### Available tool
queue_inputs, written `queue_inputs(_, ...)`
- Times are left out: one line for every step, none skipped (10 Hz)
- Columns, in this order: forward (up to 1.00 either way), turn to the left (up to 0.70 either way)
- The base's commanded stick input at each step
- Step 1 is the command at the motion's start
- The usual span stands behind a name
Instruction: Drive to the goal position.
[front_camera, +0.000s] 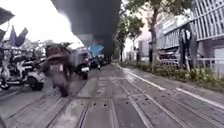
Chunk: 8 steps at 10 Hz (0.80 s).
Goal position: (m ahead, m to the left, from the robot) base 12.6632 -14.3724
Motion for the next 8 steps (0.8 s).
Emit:
queue_inputs(0.70,0.00)
queue_inputs(0.70,0.00)
queue_inputs(0.70,0.00)
queue_inputs(0.70,0.00)
queue_inputs(0.70,0.00)
queue_inputs(0.70,0.00)
queue_inputs(0.70,0.00)
queue_inputs(0.70,0.00)
